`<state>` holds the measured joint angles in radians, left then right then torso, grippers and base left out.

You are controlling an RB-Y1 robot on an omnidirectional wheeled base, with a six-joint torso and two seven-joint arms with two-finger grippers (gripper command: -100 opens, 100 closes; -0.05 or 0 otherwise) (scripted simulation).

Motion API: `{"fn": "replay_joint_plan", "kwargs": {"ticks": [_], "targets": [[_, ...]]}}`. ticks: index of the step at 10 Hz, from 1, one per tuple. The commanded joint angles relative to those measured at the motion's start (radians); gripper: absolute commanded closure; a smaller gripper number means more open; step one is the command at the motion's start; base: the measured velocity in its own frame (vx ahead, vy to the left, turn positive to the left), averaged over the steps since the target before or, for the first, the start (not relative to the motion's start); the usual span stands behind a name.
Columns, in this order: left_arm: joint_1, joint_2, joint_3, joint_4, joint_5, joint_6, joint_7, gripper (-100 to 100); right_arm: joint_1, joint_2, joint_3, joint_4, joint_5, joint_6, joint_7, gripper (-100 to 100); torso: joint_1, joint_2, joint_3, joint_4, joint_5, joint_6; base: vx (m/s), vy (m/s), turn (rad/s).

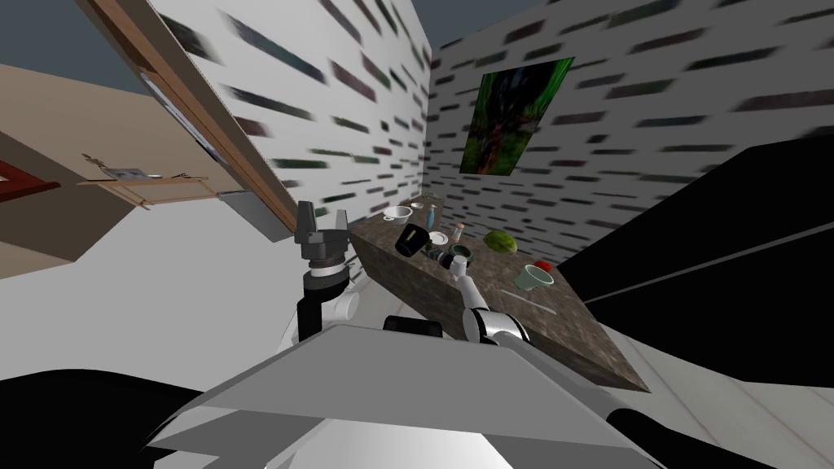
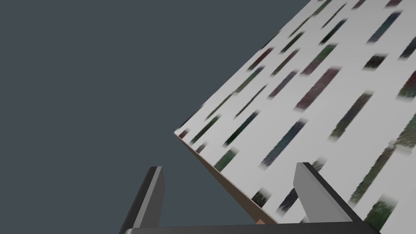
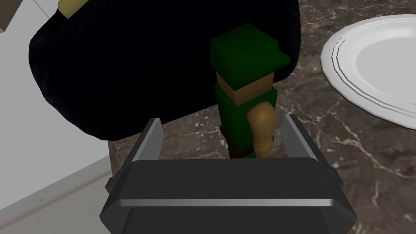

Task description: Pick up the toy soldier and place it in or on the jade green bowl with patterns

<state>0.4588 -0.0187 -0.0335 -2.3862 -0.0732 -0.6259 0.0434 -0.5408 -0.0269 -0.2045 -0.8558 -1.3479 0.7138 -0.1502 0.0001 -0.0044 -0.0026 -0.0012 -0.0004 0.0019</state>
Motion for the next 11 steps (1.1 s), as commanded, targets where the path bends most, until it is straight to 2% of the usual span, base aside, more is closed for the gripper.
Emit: {"fn": "replay_joint_plan", "kwargs": {"ticks": [1,6,7,11], "targets": [[0.0,0.0,0.0,0.0,0.0,0.0,0.0,0,-0.001,0.0,0.0,0.002,-0.001,0.0,0.002,-100,0.0,0.0,0.0,0.0,0.0,0.0,0.009,0.011,-0.033],[0.0,0.0,0.0,0.0,0.0,0.0,0.0,0,-0.001,0.0,0.0,0.002,-0.001,0.0,0.002,-100,-0.001,0.001,0.0,0.0,0.0,0.0,-0.005,-0.006,0.015],[0.0,0.0,0.0,0.0,0.0,0.0,0.0,0,-0.001,0.0,0.0,0.002,-0.001,0.0,0.002,100,0.0,0.0,0.0,0.0,0.0,0.0,0.001,-0.003,-0.014],[0.0,0.0,0.0,0.0,0.0,0.0,0.0,0,-0.001,-0.001,0.0,0.002,-0.001,0.001,0.003,100,0.001,0.0,0.0,0.0,0.0,0.0,0.0,0.0,0.0]]}}
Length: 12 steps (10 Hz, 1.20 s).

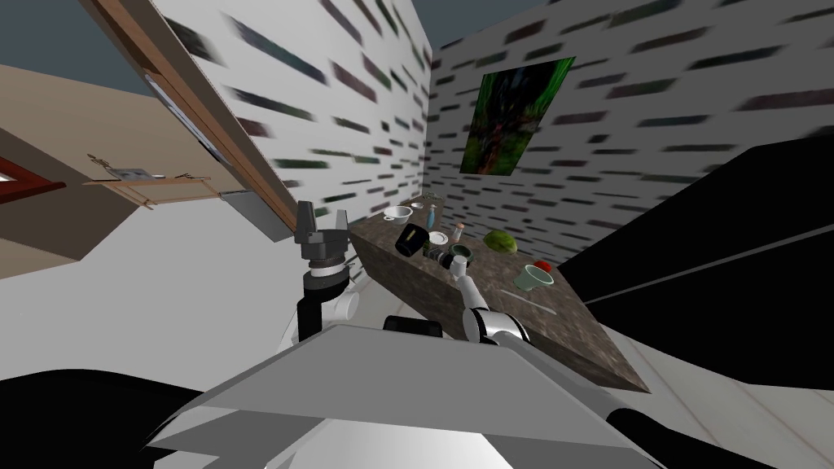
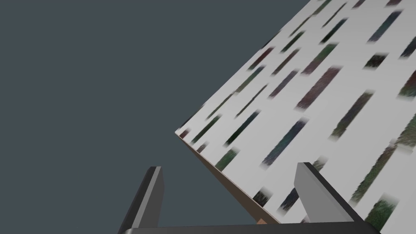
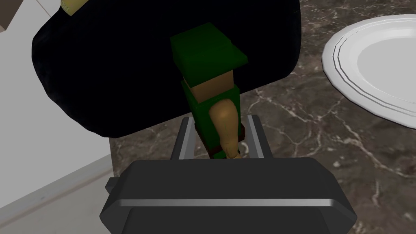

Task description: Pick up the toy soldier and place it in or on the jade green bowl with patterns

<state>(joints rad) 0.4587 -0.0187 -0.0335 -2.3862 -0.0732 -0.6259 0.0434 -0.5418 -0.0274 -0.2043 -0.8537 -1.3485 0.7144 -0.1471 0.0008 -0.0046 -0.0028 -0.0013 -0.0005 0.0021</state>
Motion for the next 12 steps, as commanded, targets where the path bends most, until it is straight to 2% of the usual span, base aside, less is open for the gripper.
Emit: {"fn": "replay_joint_plan", "kwargs": {"ticks": [1,2,3,4,6,7,12], "targets": [[0.0,0.0,0.0,0.0,0.0,0.0,0.0,0,0.0,0.0,0.0,0.0,0.0,0.0,0.0,0,0.0,0.0,0.0,0.0,0.0,0.0,0.0,0.0,0.0],[0.0,0.0,0.0,0.0,0.0,0.0,0.0,0,0.0,0.0,0.0,0.0,0.0,0.0,0.0,100,0.0,0.0,0.0,0.0,0.0,0.0,0.0,0.0,0.0],[0.0,0.0,0.0,0.0,0.0,0.0,0.0,0,0.0,0.0,0.0,0.0,0.0,0.0,0.0,0,0.0,0.0,0.0,0.0,0.0,0.0,0.0,0.0,0.0],[0.0,0.0,0.0,0.0,0.0,0.0,0.0,0,-0.009,-0.039,-0.002,0.014,0.003,0.014,-0.004,100,0.0,0.0,0.0,0.0,0.0,0.0,-0.03,0.034,0.022],[0.0,0.0,0.0,0.0,0.0,0.0,0.0,0,-0.013,-0.051,-0.003,0.02,0.004,0.02,-0.007,100,0.001,0.003,0.001,-0.001,0.001,0.002,-0.047,0.033,-0.003],[0.0,0.0,0.0,0.0,0.0,0.0,0.0,0,-0.032,-0.08,-0.005,0.038,0.007,0.043,-0.022,100,0.0,0.003,0.001,-0.001,0.001,0.002,-0.038,0.022,0.024],[0.0,0.0,0.0,0.0,0.0,0.0,0.0,0,-0.105,-0.127,-0.005,0.06,0.012,0.102,-0.094,100,-0.006,0.004,0.002,0.0,0.0,0.002,-0.047,-0.033,0.004]]}}
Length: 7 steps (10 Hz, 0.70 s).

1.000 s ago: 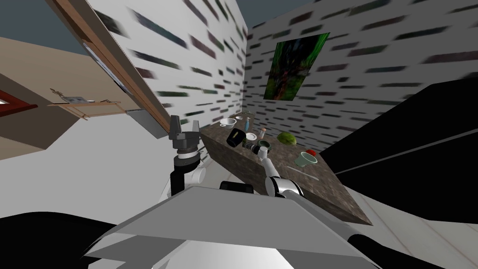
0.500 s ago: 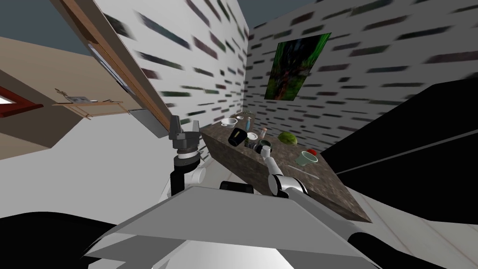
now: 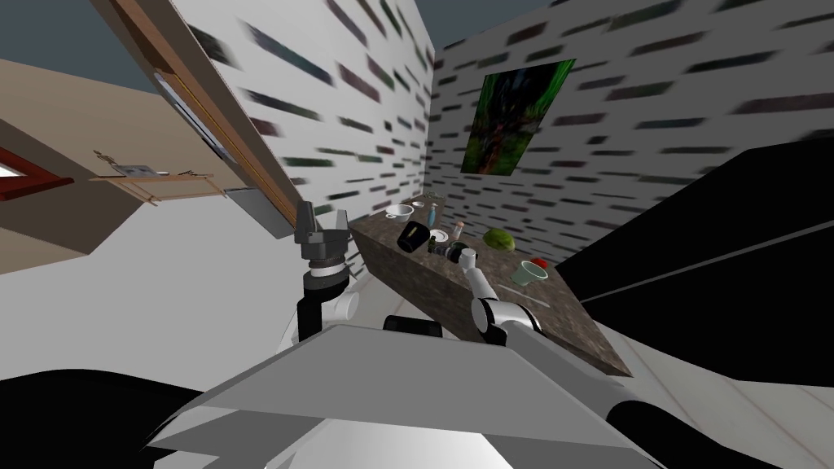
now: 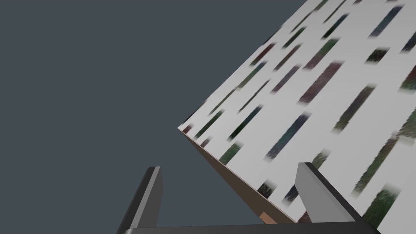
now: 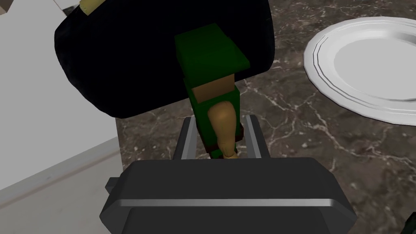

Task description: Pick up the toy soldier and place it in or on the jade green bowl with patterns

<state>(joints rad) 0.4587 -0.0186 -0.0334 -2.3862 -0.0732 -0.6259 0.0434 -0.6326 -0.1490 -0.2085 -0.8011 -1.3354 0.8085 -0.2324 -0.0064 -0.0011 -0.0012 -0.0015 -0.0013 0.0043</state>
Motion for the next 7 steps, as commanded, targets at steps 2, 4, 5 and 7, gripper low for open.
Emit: {"fn": "replay_joint_plan", "kwargs": {"ticks": [2,4,5,7], "targets": [[0.0,0.0,0.0,0.0,0.0,0.0,0.0,0,-0.051,-0.021,0.0,0.007,0.0,0.03,-0.051,100,-0.002,0.001,0.0,0.0,0.0,0.0,-0.045,-0.108,-0.017],[0.0,0.0,0.0,0.0,0.0,0.0,0.0,0,-0.075,-0.033,0.0,0.006,0.002,0.043,-0.081,100,-0.004,0.0,0.0,0.0,-0.001,0.0,-0.027,-0.109,-0.019],[0.0,0.0,0.0,0.0,0.0,0.0,0.0,0,-0.097,-0.047,0.001,0.005,0.006,0.054,-0.111,100,-0.003,0.0,0.0,0.0,-0.001,0.0,-0.03,-0.138,-0.039],[0.0,0.0,0.0,0.0,0.0,0.0,0.0,0,-0.126,-0.068,0.002,0.005,0.012,0.068,-0.154,100,-0.007,0.0,0.0,0.0,-0.002,0.001,-0.048,-0.152,-0.042]]}}
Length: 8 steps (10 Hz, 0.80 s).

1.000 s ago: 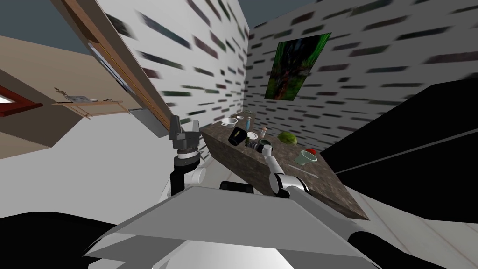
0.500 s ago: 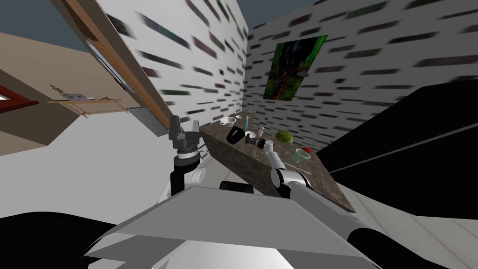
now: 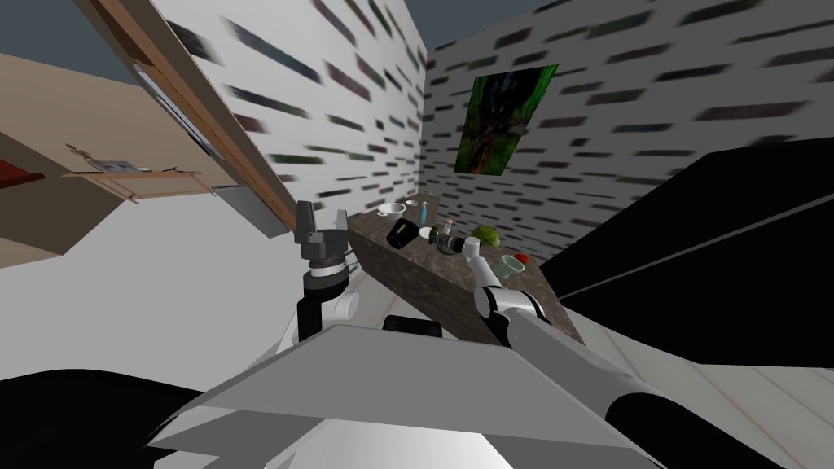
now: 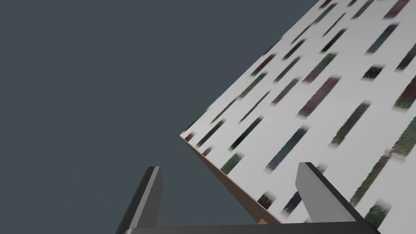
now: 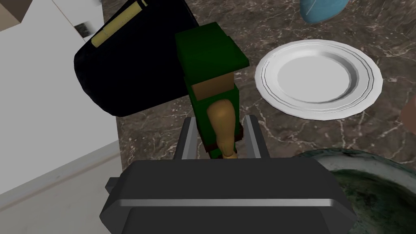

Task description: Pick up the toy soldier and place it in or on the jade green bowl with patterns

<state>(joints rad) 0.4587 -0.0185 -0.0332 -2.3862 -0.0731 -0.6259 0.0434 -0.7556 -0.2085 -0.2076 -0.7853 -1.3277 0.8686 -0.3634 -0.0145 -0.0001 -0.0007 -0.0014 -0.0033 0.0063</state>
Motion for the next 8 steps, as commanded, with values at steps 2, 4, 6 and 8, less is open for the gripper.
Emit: {"fn": "replay_joint_plan", "kwargs": {"ticks": [2,4,6,8], "targets": [[0.0,0.0,0.0,0.0,0.0,0.0,0.0,0,-0.026,-0.023,0.005,-0.013,0.012,0.017,-0.062,100,0.0,-0.001,0.0,0.0,0.0,0.0,-0.028,-0.157,-0.037],[0.0,0.0,0.0,0.0,0.0,0.0,0.0,0,-0.041,-0.028,0.014,-0.02,0.016,0.02,-0.101,100,-0.001,-0.001,0.0,0.0,0.0,0.0,-0.017,-0.196,-0.056],[0.0,0.0,0.0,0.0,0.0,0.0,0.0,0,-0.017,-0.021,0.044,-0.063,-0.011,-0.007,-0.115,100,-0.003,-0.003,-0.002,-0.001,-0.001,0.001,-0.01,-0.117,-0.026],[0.0,0.0,0.0,0.0,0.0,0.0,0.0,0,-0.025,-0.025,0.036,-0.048,-0.005,-0.002,-0.112,-100,0.011,-0.003,-0.002,-0.001,0.002,-0.002,-0.002,-0.006,-0.003]]}}
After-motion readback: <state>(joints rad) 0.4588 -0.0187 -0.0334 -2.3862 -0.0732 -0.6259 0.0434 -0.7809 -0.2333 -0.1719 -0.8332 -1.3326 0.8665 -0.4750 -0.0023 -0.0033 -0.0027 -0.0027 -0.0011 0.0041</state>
